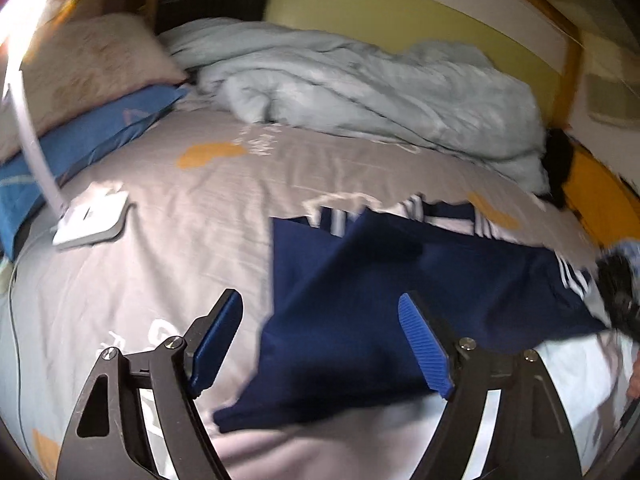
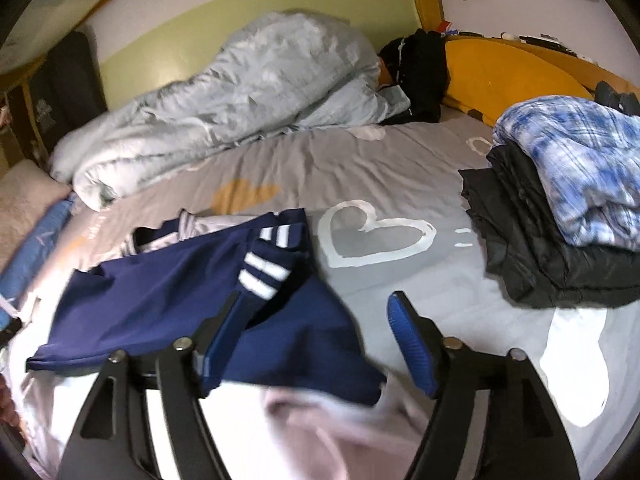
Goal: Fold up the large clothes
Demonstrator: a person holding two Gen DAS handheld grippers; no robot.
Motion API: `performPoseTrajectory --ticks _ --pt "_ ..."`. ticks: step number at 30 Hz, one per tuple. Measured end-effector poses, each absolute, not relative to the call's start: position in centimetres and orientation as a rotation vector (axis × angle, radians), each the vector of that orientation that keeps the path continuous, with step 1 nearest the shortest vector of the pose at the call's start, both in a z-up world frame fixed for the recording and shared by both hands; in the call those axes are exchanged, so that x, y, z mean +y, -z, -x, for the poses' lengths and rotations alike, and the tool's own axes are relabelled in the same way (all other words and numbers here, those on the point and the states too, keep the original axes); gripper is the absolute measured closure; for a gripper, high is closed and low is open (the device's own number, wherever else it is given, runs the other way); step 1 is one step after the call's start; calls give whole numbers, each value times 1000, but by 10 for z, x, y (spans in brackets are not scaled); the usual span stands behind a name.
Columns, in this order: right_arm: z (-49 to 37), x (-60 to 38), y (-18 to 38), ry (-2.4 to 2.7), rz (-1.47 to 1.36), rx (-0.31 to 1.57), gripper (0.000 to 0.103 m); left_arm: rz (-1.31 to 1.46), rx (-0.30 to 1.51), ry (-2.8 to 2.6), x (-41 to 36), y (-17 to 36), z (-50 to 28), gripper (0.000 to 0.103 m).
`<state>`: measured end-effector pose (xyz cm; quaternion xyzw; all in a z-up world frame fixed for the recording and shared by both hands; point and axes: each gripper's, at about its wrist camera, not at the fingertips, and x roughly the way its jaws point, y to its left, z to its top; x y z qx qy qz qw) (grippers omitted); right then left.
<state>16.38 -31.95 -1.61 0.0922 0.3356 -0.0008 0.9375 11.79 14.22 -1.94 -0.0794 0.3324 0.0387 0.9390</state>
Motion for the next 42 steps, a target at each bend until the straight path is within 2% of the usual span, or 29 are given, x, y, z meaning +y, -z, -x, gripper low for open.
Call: performPoseTrajectory --ticks 7,14,20,35,42 --pt "-110 -290 9 -60 -107 600 11 29 599 8 87 0 -81 23" --pt "-63 -249 17 -117 41 551 1 -1 571 51 63 3 -41 9" --pt "-46 -239 26 -127 53 570 0 -5 569 48 51 17 -21 0" --pt "-43 -244 33 -116 43 599 0 -73 611 74 26 39 -16 0" --pt "-44 -223 49 -121 205 640 0 -111 635 73 18 46 -17 0"
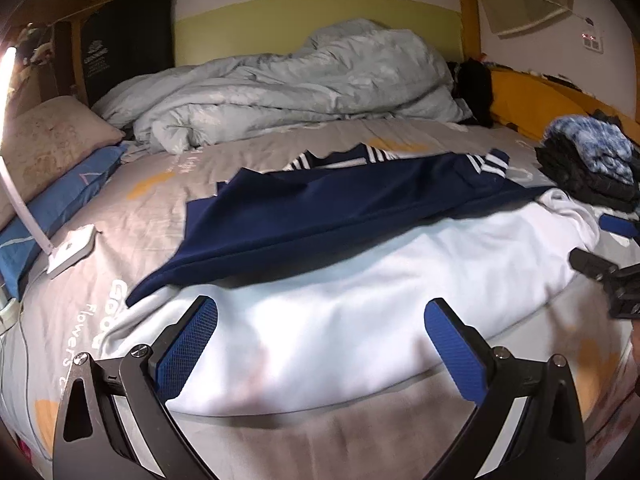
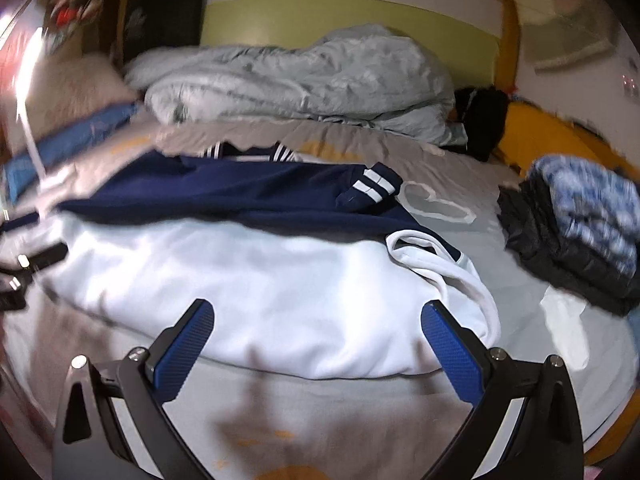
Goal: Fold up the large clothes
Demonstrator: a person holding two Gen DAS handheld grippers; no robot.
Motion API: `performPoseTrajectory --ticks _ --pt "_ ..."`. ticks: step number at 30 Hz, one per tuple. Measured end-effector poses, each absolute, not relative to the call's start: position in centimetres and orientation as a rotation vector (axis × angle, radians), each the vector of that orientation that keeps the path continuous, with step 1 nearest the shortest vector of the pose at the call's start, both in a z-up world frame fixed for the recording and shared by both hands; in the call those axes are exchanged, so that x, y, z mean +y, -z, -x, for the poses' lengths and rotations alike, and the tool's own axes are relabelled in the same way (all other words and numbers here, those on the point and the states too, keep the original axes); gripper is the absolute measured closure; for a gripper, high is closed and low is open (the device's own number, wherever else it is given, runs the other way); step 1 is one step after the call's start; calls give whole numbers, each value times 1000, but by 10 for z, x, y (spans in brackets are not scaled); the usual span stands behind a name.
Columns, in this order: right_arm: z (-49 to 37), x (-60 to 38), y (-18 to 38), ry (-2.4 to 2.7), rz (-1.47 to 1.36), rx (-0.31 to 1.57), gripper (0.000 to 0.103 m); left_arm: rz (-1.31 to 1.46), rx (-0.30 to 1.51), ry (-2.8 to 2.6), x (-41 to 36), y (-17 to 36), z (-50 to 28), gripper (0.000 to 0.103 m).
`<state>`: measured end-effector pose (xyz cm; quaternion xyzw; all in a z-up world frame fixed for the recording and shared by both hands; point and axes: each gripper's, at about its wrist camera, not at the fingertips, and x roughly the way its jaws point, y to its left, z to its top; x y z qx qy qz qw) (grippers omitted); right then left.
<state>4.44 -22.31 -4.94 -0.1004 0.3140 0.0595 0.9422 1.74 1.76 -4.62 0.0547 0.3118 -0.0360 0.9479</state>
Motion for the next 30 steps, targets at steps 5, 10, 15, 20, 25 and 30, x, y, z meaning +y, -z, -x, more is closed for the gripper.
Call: performPoseTrajectory --ticks 5,10,15,20,25,30 --pt "-42 -204 65 -171 317 675 0 -185 690 110 6 64 -17 0" --pt "-41 -184 91 -208 415 744 0 -263 769 164 -11 87 -17 0" --pt "-45 -176 105 -186 463 766 0 -341 811 155 -24 106 -23 0" --pt "-55 -181 108 -146 448 763 0 -315 797 95 -17 111 -34 0" --pt "-68 -201 105 -76 403 759 0 -296 778 63 -7 109 -39 0" --pt "-80 -225 105 64 442 731 0 -251 821 23 8 110 -44 0"
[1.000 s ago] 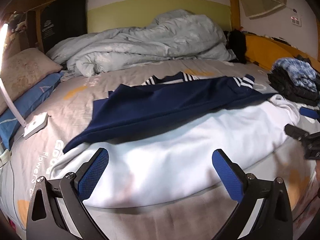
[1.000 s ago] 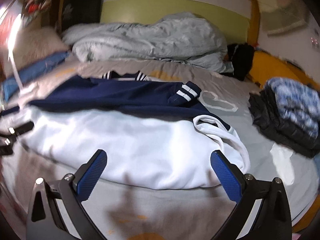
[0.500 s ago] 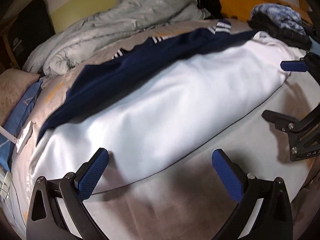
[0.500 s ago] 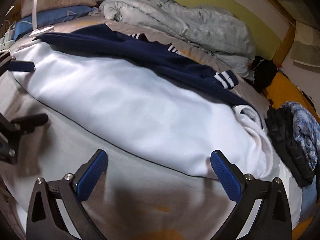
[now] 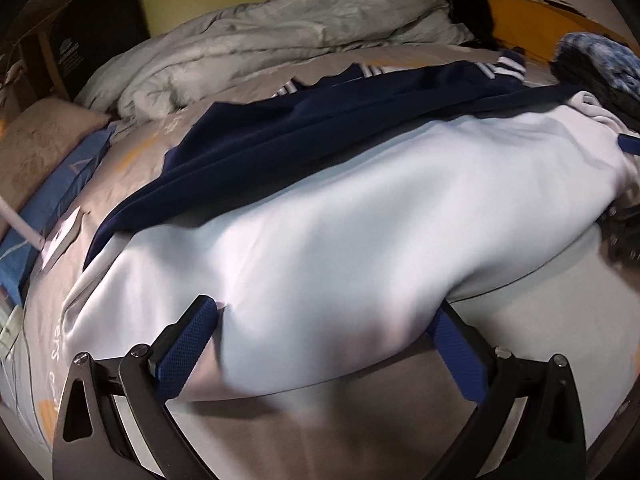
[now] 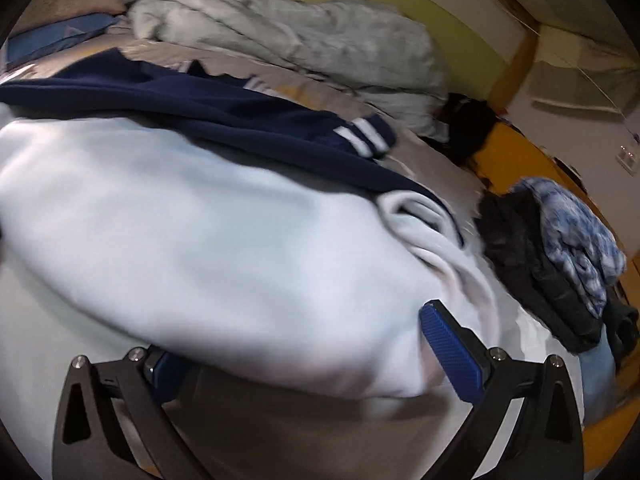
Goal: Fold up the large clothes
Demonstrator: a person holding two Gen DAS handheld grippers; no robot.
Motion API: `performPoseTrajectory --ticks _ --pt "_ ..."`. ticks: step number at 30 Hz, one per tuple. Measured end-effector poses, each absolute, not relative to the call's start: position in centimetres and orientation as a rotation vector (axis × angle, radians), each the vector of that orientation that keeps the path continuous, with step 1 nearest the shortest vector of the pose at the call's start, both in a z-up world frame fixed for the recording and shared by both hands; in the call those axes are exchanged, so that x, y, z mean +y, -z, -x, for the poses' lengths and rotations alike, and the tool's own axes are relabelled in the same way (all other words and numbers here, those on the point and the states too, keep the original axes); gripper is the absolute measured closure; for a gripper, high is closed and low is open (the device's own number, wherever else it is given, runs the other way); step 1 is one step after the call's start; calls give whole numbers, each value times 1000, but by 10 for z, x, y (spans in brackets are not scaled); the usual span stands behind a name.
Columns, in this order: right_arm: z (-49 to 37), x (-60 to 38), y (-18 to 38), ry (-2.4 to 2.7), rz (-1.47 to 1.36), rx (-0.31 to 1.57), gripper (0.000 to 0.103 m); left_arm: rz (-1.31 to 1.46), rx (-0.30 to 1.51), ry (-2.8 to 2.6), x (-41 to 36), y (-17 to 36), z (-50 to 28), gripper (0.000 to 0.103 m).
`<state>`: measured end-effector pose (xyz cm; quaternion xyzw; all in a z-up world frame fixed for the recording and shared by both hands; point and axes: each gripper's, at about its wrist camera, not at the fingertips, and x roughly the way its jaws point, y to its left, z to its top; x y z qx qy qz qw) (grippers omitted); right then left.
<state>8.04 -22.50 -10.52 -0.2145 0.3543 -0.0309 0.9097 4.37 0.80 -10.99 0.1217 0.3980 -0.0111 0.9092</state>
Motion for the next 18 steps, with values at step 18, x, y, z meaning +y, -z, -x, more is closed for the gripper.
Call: performPoseTrajectory --ticks 18 --pt "-87 -237 49 45 294 574 4 -309 902 -47 44 110 -38 0"
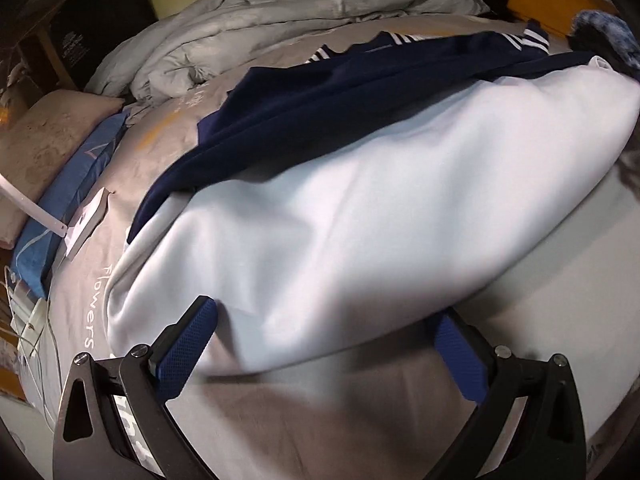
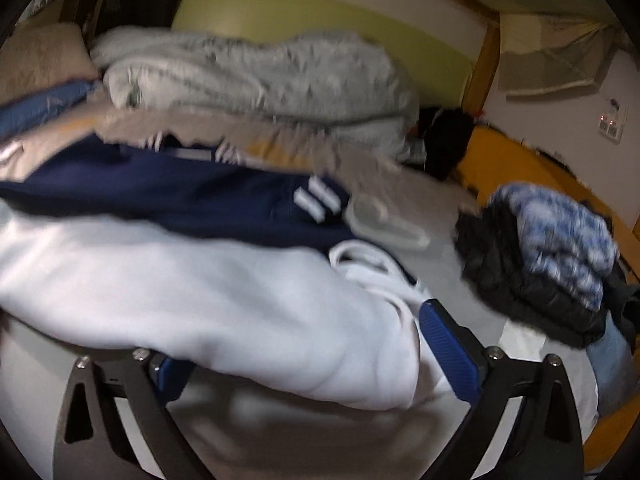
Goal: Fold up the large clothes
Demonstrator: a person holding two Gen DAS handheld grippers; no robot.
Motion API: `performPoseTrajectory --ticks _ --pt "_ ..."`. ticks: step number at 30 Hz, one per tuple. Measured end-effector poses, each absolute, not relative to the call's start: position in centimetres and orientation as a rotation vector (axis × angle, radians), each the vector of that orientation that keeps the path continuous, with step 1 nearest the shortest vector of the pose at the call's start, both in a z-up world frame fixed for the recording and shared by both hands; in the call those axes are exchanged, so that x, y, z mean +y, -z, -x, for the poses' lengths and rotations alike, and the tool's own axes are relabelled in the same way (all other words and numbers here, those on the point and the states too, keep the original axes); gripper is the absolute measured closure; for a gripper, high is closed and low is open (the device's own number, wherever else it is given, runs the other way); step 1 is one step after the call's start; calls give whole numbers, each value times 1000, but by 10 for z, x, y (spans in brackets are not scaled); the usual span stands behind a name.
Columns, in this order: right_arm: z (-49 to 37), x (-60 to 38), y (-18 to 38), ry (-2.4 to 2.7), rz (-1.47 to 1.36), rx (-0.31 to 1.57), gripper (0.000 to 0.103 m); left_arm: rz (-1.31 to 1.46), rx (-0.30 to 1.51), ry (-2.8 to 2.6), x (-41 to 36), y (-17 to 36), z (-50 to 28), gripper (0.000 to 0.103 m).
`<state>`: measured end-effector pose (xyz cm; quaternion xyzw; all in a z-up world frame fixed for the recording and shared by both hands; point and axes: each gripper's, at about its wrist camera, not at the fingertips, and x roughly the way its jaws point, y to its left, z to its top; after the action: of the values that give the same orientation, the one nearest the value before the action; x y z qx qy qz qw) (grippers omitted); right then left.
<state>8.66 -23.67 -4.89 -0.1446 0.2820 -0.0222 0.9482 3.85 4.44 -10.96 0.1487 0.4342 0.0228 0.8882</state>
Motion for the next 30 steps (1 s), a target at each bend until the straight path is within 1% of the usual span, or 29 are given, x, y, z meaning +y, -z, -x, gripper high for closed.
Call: performPoseTrajectory --ticks 3,6,9,12,13,14,15,16,17,18,20,22,23,26,30 --pt "-93 -239 41 30 251 576 4 -326 862 -80 42 111 -42 0" --pt "-98 -247 42 1 172 618 4 -358 796 -120 34 114 -44 0" --pt "-94 -244 50 12 218 631 8 -329 737 -241 36 116 -52 0" --pt "-84 -232 69 17 330 652 24 -266 705 -299 52 113 -59 0" --pt "-81 -227 77 15 374 655 35 -256 678 -305 56 110 -57 4" --pt "-77 -223 82 11 407 654 51 -258 636 -296 55 104 -52 17" --pt "-72 -216 88 2 463 639 59 -280 602 -283 51 100 -46 23" --pt "-67 -209 91 13 505 613 69 -335 560 -295 43 96 -39 33" --pt "-63 -206 90 35 536 587 75 -408 512 -325 32 94 -32 42" --pt "-57 -202 89 59 573 551 78 -490 458 -355 21 94 -25 46" --pt "-48 -200 82 87 600 501 85 -563 390 -380 11 91 -15 59" --pt "-43 -210 69 78 524 507 87 -486 379 -341 16 77 -6 65" --pt "-36 -216 57 60 467 501 90 -439 374 -315 19 66 0 71" --pt "-10 -222 31 44 404 439 91 -380 357 -252 28 38 13 75" --pt "25 -233 2 -34 331 450 91 -288 451 -141 43 5 29 76"
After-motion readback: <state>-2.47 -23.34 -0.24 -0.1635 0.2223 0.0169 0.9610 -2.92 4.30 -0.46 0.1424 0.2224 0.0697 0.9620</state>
